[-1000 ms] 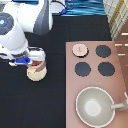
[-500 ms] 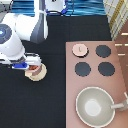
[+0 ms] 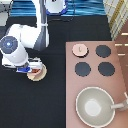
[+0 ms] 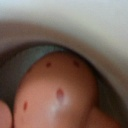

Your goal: Take the lid off the pot, put the pot on the plate, and use the tool to push the pot to the front of the table.

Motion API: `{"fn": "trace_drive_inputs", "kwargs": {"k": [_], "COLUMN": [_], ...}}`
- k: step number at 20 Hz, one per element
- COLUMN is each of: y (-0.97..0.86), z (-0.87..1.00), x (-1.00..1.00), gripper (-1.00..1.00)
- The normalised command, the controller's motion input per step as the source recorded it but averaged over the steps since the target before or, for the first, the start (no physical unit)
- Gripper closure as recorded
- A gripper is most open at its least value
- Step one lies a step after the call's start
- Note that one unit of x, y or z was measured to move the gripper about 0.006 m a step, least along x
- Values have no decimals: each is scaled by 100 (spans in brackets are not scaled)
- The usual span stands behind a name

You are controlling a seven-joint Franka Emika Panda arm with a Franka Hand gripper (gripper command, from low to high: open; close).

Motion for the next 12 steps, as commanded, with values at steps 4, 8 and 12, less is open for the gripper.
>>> {"fn": "trace_drive_inputs", "kwargs": {"k": [4, 8, 12], "y": [3, 0, -4], "z": [0, 0, -2], "x": [-9, 1, -7], "gripper": [100, 100, 100]}}
